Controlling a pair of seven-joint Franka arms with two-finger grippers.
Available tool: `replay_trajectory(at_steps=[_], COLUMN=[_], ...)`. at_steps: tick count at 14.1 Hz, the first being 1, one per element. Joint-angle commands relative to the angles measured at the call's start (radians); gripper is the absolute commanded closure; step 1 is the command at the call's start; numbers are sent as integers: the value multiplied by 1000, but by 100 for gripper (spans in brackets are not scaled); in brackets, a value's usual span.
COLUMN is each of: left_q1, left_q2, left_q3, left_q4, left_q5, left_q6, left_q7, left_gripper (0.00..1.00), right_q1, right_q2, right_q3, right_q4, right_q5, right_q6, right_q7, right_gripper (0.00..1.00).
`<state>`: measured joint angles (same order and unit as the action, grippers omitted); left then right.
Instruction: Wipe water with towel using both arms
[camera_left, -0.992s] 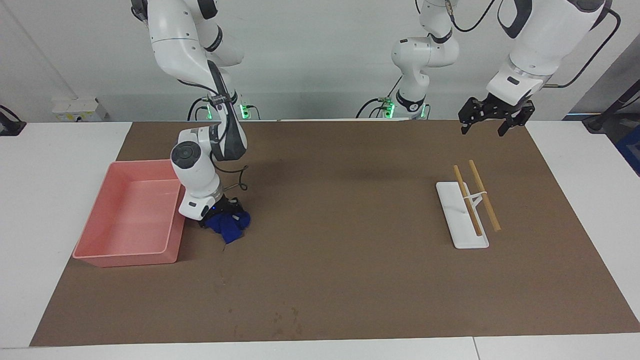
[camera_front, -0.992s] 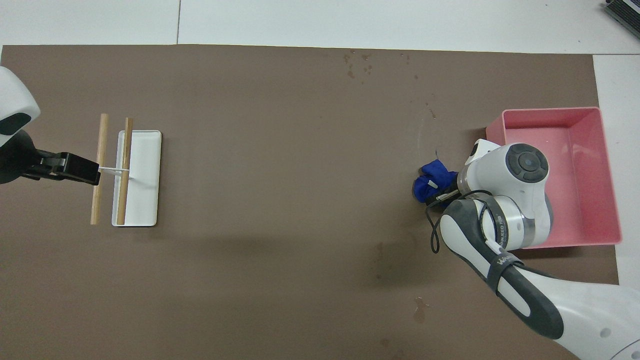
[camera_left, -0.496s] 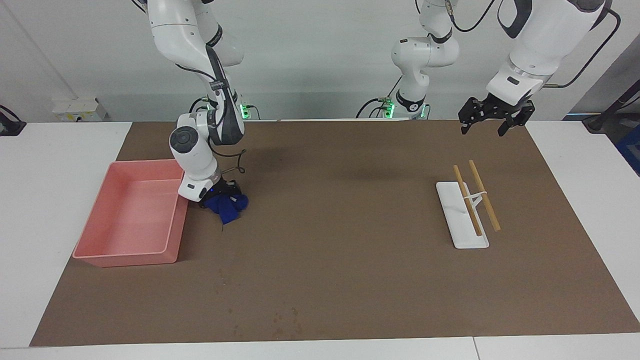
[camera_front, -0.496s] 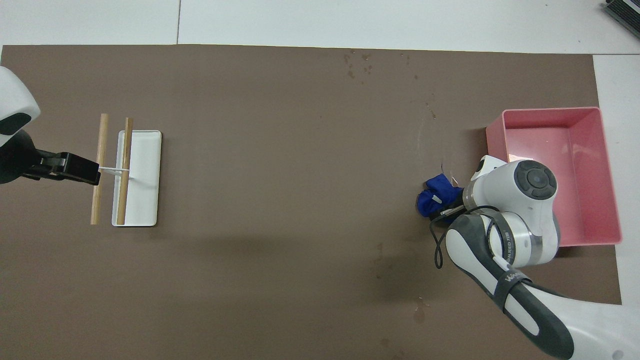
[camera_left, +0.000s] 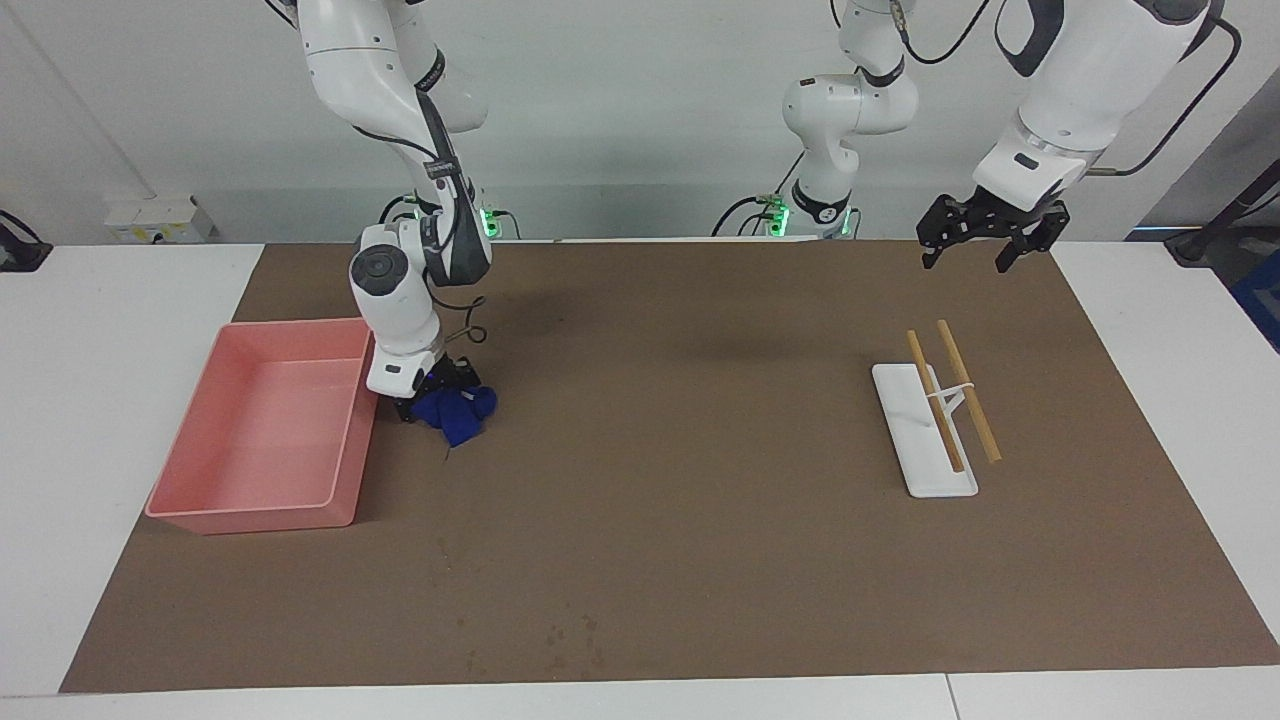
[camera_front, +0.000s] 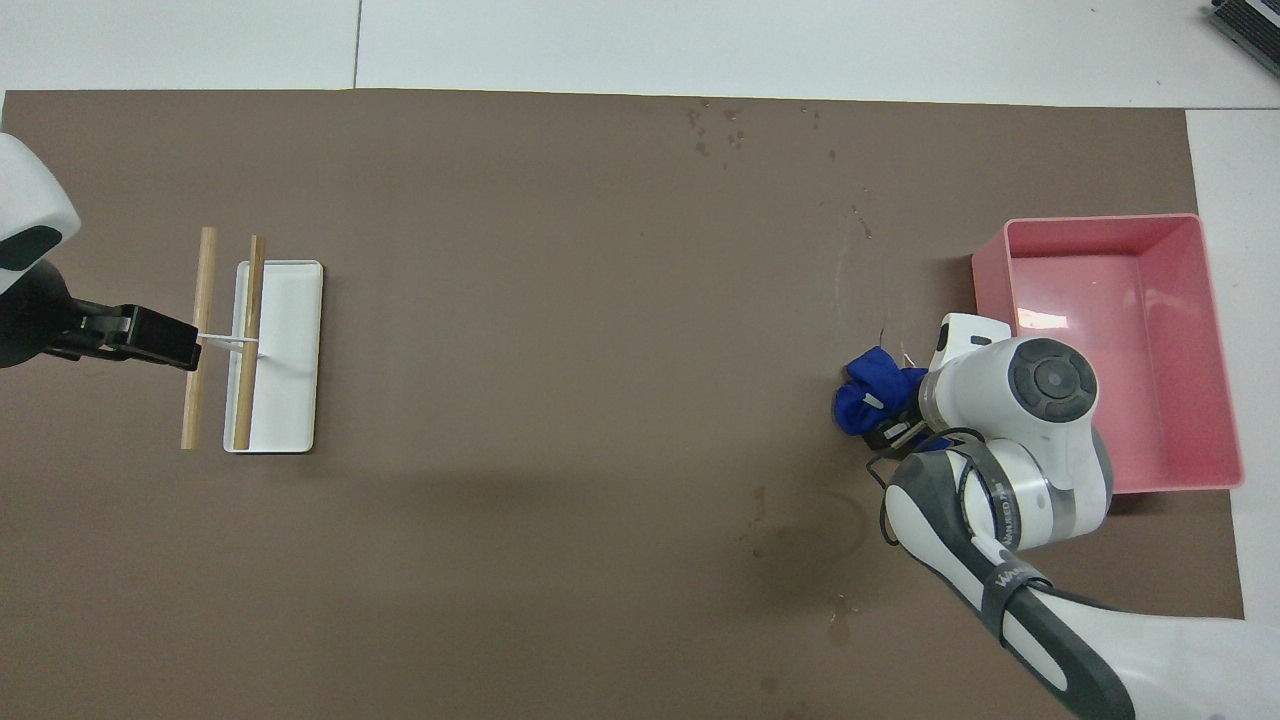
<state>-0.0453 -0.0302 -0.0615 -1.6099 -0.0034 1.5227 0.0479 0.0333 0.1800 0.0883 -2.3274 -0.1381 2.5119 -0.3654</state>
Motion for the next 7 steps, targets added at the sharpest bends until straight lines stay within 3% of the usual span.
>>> replay_trajectory(at_steps=[1,3,7], left_q1=[9,9,9], left_q2=[-10,-10,-10], left_q3=[-4,-4,-4], left_q4=[-11,-11,-10], left_q5=[10,10,10], left_q6=[-7,-7,-7], left_q7=[7,7,7], left_gripper=[0,0,0], right_q1=[-21,-45,-72], right_q2=[75,88,108], right_q3=[1,1,1], right_q4=[23,54,77], right_q5=[-156,-276,-334], right_q6=[87,104,160], right_q7=[-21,-21,-27], right_gripper=[100,100,100])
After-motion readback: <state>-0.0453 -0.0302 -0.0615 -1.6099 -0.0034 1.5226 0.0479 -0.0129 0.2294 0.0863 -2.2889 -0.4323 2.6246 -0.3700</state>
